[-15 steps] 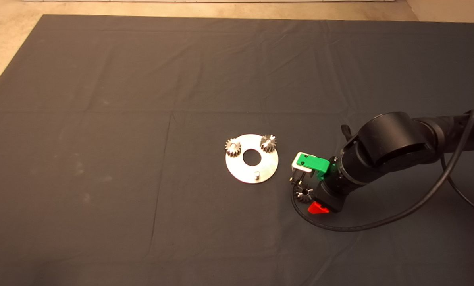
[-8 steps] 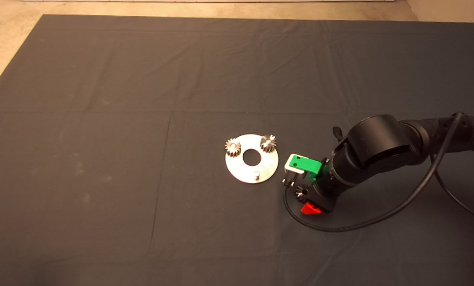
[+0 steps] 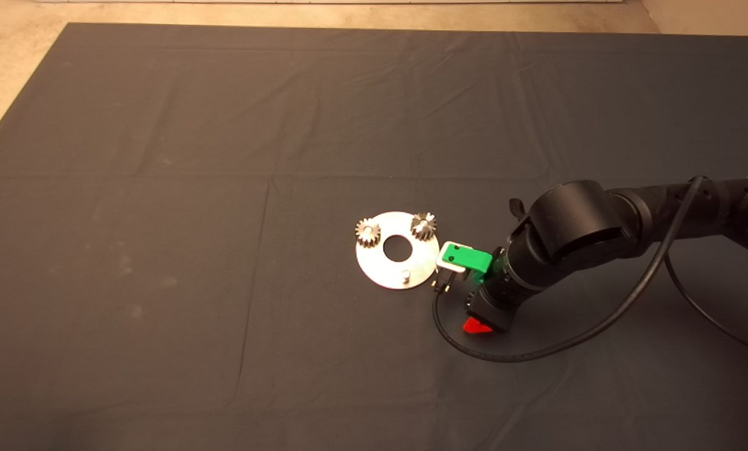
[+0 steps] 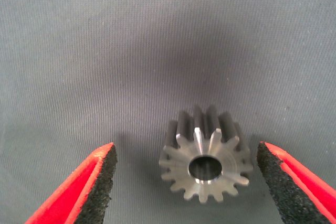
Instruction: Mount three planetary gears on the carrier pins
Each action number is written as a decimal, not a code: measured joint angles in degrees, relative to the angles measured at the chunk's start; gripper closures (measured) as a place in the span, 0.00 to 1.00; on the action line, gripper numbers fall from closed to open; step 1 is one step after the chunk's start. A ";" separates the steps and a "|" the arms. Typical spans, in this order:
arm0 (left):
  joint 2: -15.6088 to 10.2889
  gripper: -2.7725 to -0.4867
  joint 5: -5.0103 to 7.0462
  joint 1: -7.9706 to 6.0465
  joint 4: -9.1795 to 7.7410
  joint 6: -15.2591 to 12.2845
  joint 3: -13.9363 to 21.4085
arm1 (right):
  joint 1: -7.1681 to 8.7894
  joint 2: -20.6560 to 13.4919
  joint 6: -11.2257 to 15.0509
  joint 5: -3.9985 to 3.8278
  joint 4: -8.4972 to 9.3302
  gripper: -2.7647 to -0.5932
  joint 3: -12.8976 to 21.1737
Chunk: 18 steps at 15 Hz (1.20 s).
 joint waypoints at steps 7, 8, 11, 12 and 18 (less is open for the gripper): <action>-0.29 0.57 -0.02 0.00 -0.06 0.39 0.00 | -1.12 0.17 -0.39 -0.05 -0.50 0.43 -1.52; -0.27 0.57 -0.01 0.00 -0.06 0.49 0.00 | -1.23 0.16 -0.41 -0.02 -0.52 0.43 -1.62; -0.28 0.57 -0.02 0.00 -0.06 0.52 0.00 | -1.40 -0.14 -0.46 0.02 -0.71 0.49 -1.84; -0.29 0.57 -0.02 0.00 -0.06 0.54 0.00 | -1.40 -0.24 -0.57 0.11 -0.71 0.49 -1.84; -0.41 0.57 0.00 0.00 -0.09 0.70 0.00 | -1.38 -1.11 -0.97 0.63 -1.10 0.63 -1.85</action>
